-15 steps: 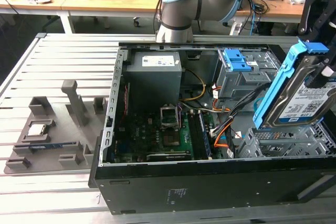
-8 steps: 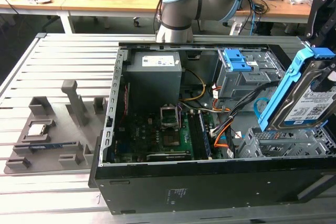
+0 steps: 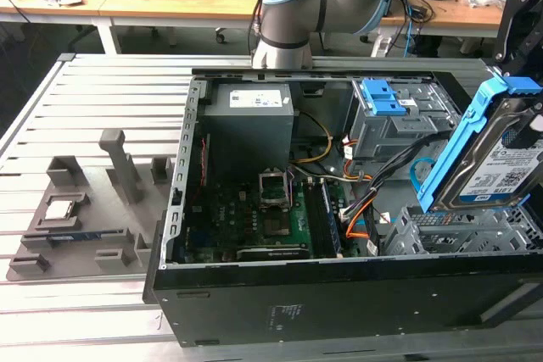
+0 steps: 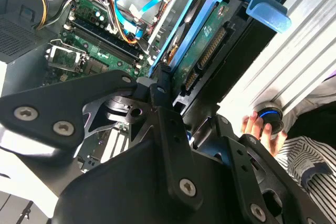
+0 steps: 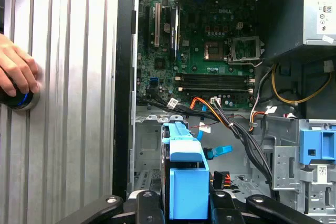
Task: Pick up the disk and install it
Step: 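Insert the disk into the insertion slot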
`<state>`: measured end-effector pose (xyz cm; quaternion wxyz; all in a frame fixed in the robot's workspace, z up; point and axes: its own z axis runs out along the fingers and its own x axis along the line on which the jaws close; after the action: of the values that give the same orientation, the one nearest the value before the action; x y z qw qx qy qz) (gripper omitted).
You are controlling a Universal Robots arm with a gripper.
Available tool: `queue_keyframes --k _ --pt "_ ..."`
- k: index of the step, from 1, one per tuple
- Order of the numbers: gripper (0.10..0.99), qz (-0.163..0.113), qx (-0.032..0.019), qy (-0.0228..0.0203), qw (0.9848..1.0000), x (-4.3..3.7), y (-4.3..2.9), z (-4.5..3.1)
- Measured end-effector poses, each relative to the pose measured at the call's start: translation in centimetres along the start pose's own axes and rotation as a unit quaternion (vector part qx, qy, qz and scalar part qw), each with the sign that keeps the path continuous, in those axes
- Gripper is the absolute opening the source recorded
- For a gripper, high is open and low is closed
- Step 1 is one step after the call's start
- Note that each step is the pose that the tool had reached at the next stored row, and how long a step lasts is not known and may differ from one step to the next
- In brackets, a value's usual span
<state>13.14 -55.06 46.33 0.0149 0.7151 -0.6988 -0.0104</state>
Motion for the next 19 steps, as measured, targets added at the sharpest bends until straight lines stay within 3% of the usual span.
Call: queue_keyframes --k 2,8,14,19 --pt "0.365 0.0 0.0 0.0003 1.0 0.0 0.0 0.01" --pt "0.365 0.006 -0.0001 0.0016 1.0 0.0 -0.53 1.02" --pt "0.365 0.007 -0.0001 0.0016 1.0 -0.03 -0.35 2.09" --pt "0.365 0.007 -0.0001 0.0 1.0 -0.15 -0.35 2.22"
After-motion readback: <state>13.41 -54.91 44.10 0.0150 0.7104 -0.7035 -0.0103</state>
